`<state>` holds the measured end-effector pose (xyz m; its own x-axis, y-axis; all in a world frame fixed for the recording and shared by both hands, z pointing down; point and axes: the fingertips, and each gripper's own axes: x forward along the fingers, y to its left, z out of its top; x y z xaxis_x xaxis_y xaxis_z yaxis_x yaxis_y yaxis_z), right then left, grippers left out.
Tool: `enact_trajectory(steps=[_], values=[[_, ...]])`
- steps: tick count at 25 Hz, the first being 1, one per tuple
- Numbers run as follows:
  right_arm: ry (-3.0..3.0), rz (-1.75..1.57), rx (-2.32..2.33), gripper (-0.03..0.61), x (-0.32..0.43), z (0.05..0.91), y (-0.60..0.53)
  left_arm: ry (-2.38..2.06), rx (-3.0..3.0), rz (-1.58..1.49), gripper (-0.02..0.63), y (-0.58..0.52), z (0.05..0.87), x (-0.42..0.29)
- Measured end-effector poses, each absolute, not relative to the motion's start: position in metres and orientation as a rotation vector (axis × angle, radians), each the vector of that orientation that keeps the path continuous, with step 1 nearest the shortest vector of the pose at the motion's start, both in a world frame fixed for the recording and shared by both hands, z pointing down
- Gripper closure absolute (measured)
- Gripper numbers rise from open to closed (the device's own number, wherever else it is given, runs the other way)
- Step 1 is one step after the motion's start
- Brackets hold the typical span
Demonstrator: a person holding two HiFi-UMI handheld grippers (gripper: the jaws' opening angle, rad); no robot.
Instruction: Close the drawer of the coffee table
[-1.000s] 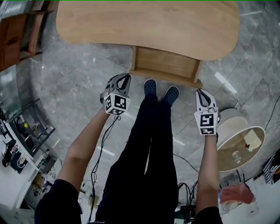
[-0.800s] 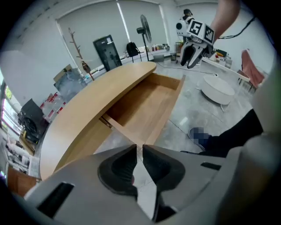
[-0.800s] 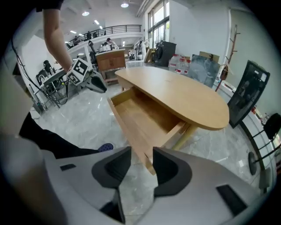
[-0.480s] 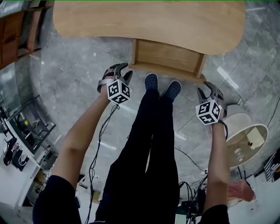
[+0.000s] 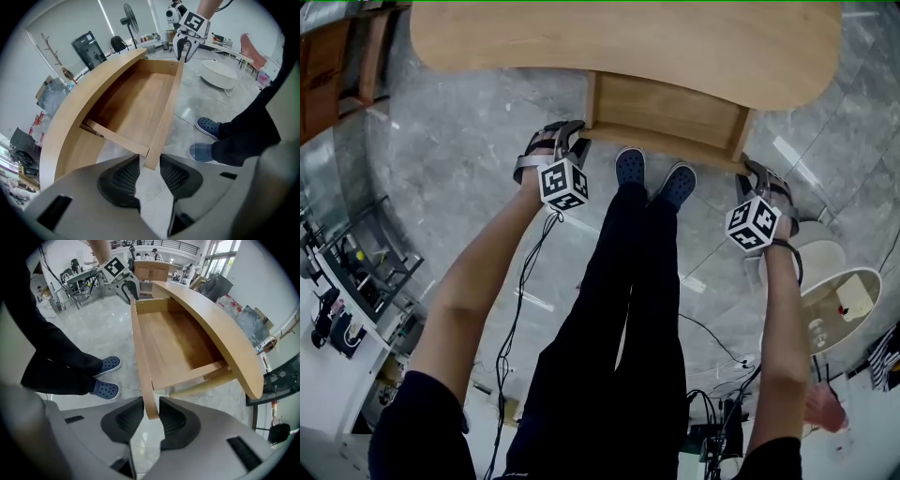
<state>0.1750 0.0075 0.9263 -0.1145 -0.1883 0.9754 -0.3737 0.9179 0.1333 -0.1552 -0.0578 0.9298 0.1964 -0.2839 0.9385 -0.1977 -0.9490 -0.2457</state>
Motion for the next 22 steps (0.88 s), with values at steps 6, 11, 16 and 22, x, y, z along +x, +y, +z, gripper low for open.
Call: enact_trajectory(steps=[6, 11, 16, 22], values=[[-1.699, 0.136, 0.425, 0.477, 0.1777, 0.9279, 0.0084, 0.476, -2.275, -1.912, 0.472, -0.0559, 0.9306, -0.1547], [-1.693, 0.124, 0.413, 0.480, 0.1796, 0.9303, 0.0096, 0.492, -2.203, -2.002, 0.478, -0.0549, 0.9360, -0.1538], [-1.688, 0.142, 0.422, 0.480, 0.1774, 0.9296, 0.0084, 0.513, -2.215, -2.037, 0.499, -0.0549, 0.9360, -0.1574], [-1.680, 0.154, 0.441, 0.480, 0.1782, 0.9271, 0.0075, 0.530, -2.205, -2.045, 0.498, -0.0554, 0.9335, -0.1570]])
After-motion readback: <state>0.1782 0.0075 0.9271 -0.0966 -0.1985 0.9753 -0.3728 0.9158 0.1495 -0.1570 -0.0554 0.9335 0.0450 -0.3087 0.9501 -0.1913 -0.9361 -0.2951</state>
